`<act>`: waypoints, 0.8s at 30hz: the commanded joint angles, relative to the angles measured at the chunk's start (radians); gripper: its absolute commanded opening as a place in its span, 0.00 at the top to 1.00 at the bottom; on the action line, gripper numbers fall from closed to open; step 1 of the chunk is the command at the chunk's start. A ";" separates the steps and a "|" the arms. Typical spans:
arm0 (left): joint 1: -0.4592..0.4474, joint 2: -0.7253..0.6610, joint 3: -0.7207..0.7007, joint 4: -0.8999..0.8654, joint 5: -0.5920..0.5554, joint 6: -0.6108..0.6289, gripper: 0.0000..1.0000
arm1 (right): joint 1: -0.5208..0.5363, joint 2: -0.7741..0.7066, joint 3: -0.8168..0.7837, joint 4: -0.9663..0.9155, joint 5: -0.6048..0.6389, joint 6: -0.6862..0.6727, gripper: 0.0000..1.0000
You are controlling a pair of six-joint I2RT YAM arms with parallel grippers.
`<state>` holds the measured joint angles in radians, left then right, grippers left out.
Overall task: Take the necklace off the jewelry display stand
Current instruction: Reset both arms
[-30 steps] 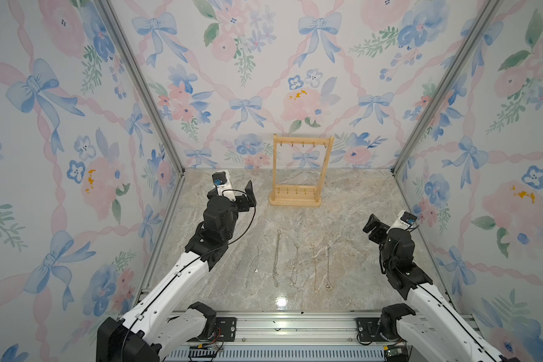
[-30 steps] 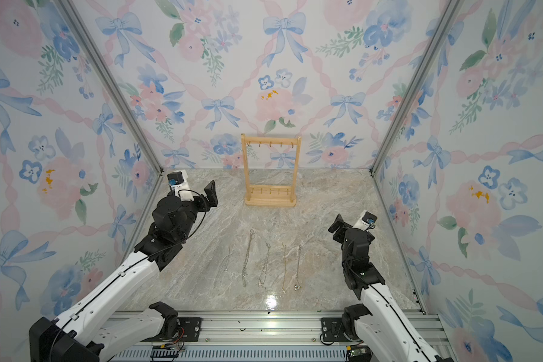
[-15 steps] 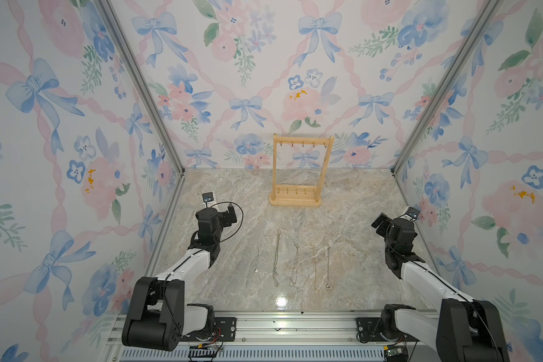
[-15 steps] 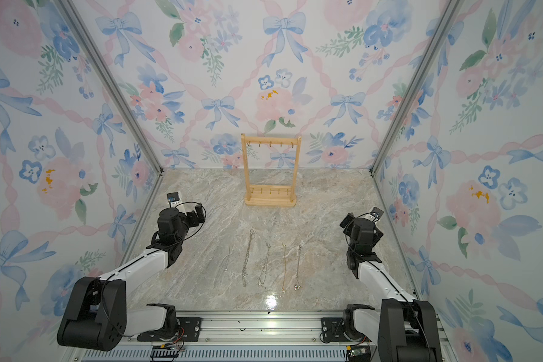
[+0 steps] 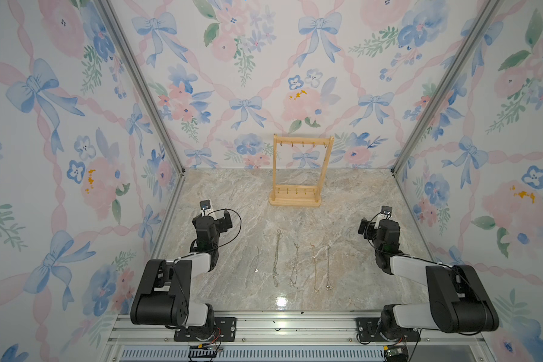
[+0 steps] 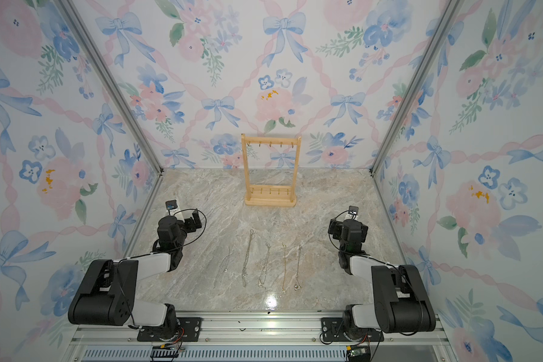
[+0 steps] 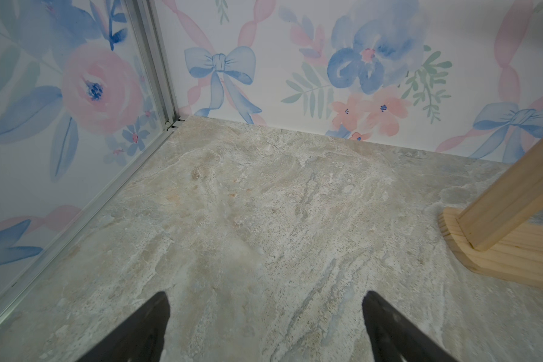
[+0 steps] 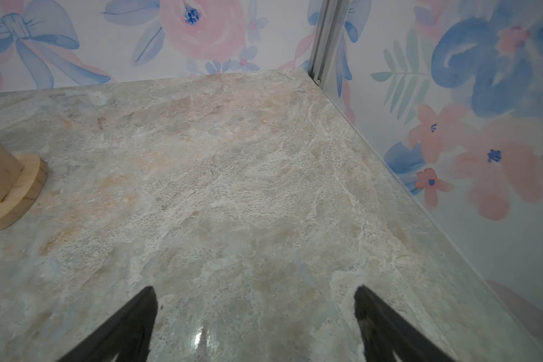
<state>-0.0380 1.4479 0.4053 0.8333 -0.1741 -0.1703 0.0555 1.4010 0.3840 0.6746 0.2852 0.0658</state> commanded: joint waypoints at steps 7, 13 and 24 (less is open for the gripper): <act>0.003 0.039 -0.104 0.256 0.098 0.059 0.02 | 0.046 0.121 -0.049 0.323 -0.067 -0.085 0.01; -0.041 0.055 -0.170 0.382 0.098 0.120 0.02 | 0.067 0.174 -0.124 0.521 -0.064 -0.117 0.01; -0.054 0.099 -0.215 0.511 0.056 0.120 0.02 | 0.027 0.159 -0.017 0.295 -0.103 -0.075 0.01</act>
<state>-0.0917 1.5402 0.1856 1.3014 -0.1005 -0.0666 0.0917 1.5600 0.3546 1.0222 0.2047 -0.0269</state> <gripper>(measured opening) 0.980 0.990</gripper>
